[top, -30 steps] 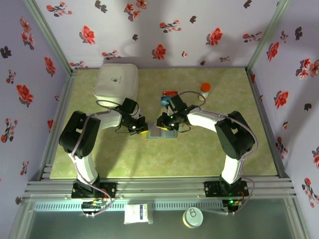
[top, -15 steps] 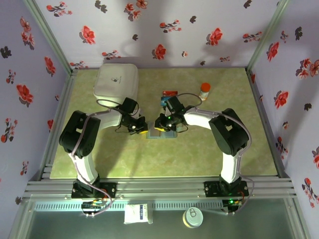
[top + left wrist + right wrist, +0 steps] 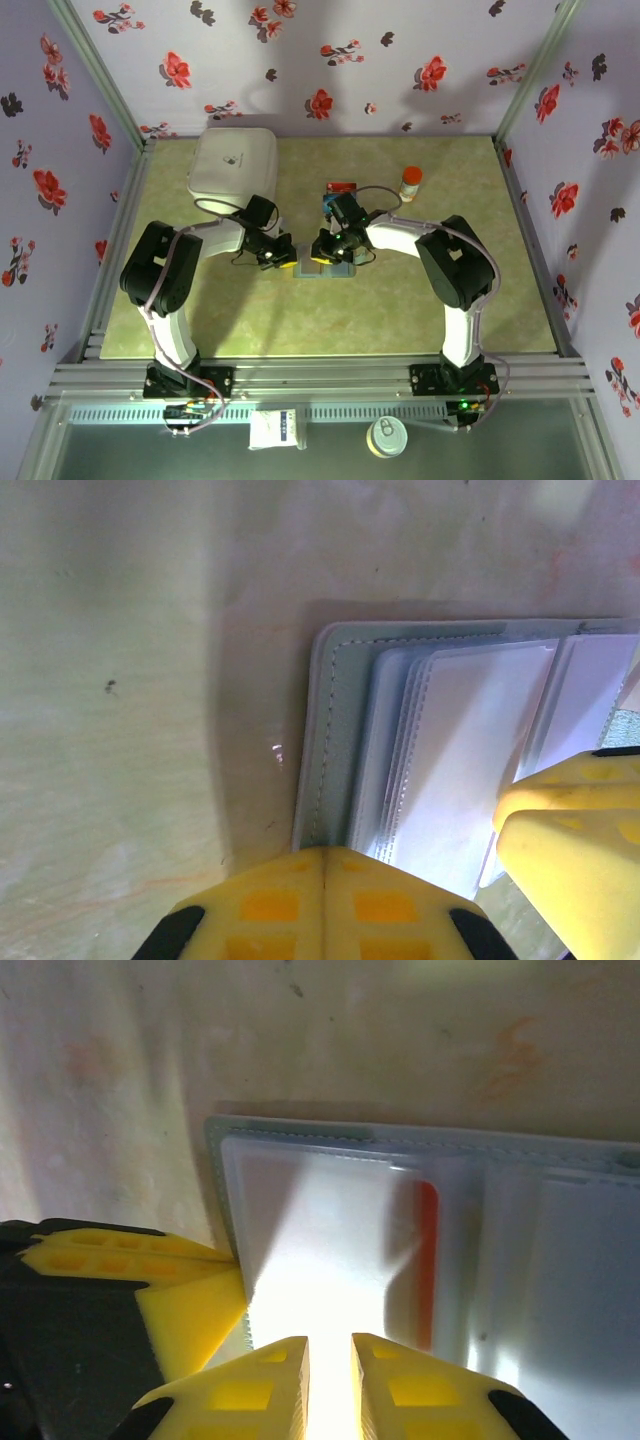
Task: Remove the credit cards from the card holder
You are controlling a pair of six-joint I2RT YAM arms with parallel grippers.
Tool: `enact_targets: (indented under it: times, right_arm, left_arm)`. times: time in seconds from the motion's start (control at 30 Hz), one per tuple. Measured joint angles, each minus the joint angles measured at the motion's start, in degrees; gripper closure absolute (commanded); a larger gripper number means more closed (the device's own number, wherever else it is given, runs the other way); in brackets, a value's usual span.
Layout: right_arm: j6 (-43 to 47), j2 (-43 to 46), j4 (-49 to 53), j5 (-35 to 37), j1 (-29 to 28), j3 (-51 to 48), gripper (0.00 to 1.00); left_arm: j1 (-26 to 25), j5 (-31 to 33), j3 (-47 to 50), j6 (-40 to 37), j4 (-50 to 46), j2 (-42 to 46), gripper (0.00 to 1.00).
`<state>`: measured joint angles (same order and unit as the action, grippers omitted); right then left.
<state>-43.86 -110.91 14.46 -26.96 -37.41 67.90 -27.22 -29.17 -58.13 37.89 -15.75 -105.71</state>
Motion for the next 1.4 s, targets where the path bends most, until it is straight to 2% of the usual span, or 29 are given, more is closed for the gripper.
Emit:
enact_targets:
  times: [0.67,0.97,1.13,1.4]
  right_arm:
    - [2.93,0.02,3.78,3.41,0.02,0.42,0.81]
    - [1.79,1.40,-2.05,0.85,1.51,-3.74,0.82]
    - [0.92,1.66,-5.68,-1.60,2.69,-6.05,0.82]
    - [-0.33,2.08,-9.64,-3.93,3.85,-8.57,0.82]
  left_arm:
    - [0.11,-0.02,-0.17,-0.42,-0.33,-0.09,1.00]
    - [0.11,0.70,-0.35,-0.42,-0.85,0.24,1.00]
    - [0.22,2.14,-0.35,-0.28,-1.66,1.92,0.95]
    - [-0.28,1.22,-1.51,2.47,-0.52,3.26,0.81]
